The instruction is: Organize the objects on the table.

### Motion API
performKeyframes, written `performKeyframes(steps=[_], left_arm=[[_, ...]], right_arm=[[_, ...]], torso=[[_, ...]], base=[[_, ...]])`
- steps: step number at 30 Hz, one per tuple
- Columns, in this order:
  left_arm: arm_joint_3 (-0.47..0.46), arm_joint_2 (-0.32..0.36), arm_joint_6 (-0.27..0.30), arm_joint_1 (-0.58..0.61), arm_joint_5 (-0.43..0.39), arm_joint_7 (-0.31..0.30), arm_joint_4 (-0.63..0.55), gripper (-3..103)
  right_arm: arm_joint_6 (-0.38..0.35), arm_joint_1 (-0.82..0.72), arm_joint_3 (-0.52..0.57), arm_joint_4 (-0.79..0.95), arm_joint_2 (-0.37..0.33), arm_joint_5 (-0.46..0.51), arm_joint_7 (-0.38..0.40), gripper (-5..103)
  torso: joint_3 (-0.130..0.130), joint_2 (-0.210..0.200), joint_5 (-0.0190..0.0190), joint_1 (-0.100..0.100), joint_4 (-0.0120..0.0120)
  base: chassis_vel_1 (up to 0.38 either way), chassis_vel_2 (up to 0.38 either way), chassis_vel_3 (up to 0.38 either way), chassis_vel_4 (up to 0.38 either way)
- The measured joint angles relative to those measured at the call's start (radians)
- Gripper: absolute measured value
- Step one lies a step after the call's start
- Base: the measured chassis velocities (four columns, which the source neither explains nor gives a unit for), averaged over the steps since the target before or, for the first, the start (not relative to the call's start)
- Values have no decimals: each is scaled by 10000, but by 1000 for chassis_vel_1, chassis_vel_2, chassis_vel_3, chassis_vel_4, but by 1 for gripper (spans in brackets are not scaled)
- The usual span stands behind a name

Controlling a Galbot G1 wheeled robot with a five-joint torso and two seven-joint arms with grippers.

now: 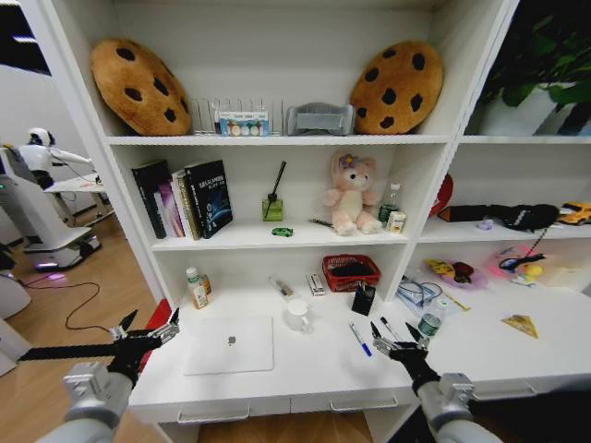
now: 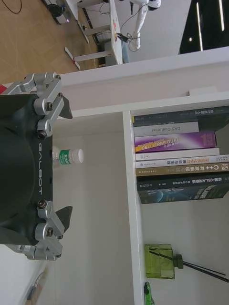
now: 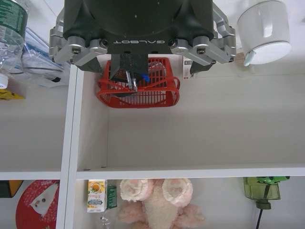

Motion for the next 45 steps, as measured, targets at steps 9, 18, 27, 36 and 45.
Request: performKeyframes(steps=[9, 18, 27, 36, 45], left_arm=[[0, 0, 1, 0, 0, -1, 0, 100], [2, -1, 0, 1, -1, 7, 0, 100], [-3, -1, 0, 0, 0, 1, 0, 100], [-1, -1, 0, 0, 0, 1, 1, 100], [0, 0, 0, 0, 0, 0, 1, 100]], right_arm=[[-61, 640, -709, -330, -237, 248, 6, 100], [-1872, 2870, -2062, -904, -1046, 2694, 504, 100], [-3174, 5427, -4128, -2782, -1446, 4135, 611, 100], [-3219, 6395, -5257, -3737, -845, 4099, 1238, 100], [-3376, 7077, -5920, -4251, -534, 4198, 1503, 100]], torso=[[1, -1, 3, 0, -1], [0, 0, -5, -1, -2], [2, -2, 5, 2, 7], [1, -1, 0, 1, -2], [0, -1, 0, 1, 0]], base=[[-137, -160, 162, 147], [-151, -204, 178, 193], [16, 15, -6, -24], [16, 15, -6, -9], [0, 0, 0, 0]])
